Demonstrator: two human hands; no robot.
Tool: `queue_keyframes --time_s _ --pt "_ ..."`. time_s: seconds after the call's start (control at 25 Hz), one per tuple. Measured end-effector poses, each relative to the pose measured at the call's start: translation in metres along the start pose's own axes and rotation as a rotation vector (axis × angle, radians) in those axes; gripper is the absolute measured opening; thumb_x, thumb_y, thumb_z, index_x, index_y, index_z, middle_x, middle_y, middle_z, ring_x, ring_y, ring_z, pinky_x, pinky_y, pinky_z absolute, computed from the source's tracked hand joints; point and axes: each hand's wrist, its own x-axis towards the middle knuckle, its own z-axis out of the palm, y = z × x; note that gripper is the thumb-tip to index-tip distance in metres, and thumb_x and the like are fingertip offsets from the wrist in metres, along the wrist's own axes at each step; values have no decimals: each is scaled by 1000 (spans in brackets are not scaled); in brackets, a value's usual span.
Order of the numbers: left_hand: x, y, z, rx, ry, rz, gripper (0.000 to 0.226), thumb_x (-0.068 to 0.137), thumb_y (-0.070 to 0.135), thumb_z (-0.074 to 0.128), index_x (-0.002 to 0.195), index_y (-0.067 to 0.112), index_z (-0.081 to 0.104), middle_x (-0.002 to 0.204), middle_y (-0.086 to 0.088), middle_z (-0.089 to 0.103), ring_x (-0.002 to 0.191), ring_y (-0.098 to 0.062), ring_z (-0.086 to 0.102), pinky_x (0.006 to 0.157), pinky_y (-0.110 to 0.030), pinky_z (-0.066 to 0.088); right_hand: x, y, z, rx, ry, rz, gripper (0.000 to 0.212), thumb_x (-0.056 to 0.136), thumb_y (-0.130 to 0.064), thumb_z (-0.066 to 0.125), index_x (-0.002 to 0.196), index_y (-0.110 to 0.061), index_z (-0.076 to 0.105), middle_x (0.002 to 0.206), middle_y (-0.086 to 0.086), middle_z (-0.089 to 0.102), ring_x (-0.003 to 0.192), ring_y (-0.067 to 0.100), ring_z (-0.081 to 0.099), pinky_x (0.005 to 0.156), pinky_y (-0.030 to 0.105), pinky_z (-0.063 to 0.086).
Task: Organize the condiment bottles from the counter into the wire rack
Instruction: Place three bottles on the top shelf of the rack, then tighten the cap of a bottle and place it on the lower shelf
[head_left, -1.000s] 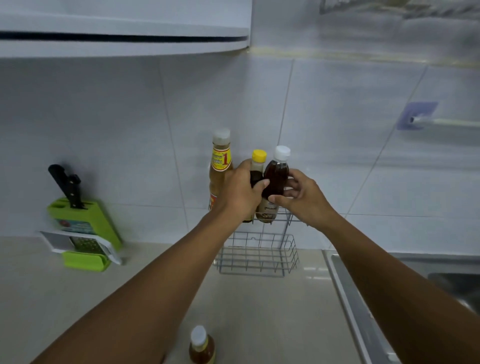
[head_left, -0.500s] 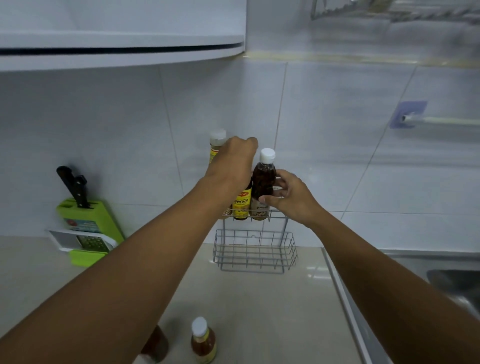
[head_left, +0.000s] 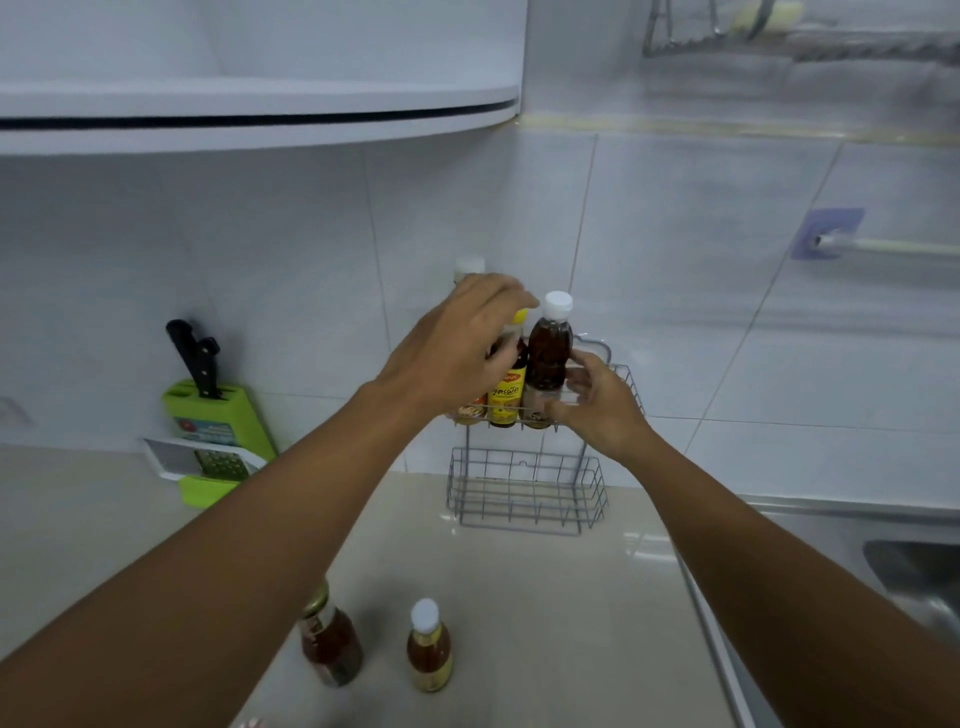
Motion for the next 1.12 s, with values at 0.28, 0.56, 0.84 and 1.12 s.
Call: queue_keyframes --time_s 0.28,0.56,0.84,1.12 --pt "-149 -85 -52 -199 -171 -494 58 80 -23 42 124 7 64 120 -11 65 110 -29 60 96 -38 49 -79 -35 80 23 346 -321 61 75 -10 73 122 -29 39 118 6 44 99 12 50 81 16 46" --pt "-313 -109 -32 -215 -992 -814 79 78 -6 66 148 20 42 156 -4 37 143 -19 35 114 -27 33 -125 -62 194 -301 -577 -431 50 86 -41 70 133 -33 57 116 -8 51 91 1 54 77 10 40" --pt "-362 -75 37 -720 -633 -1006 53 56 32 90 105 33 70 106 11 73 101 -9 68 90 -38 58 -128 -67 238 -626 -750 -431 55 92 -47 68 141 -23 59 120 2 54 117 21 52 98 35 46" --pt "-358 -73 57 -823 -550 -948 27 57 11 75 69 32 64 64 3 67 57 -11 64 56 -41 54 -129 -78 226 -660 -736 -524 51 91 -19 74 141 -18 61 127 4 63 116 24 57 93 39 52"
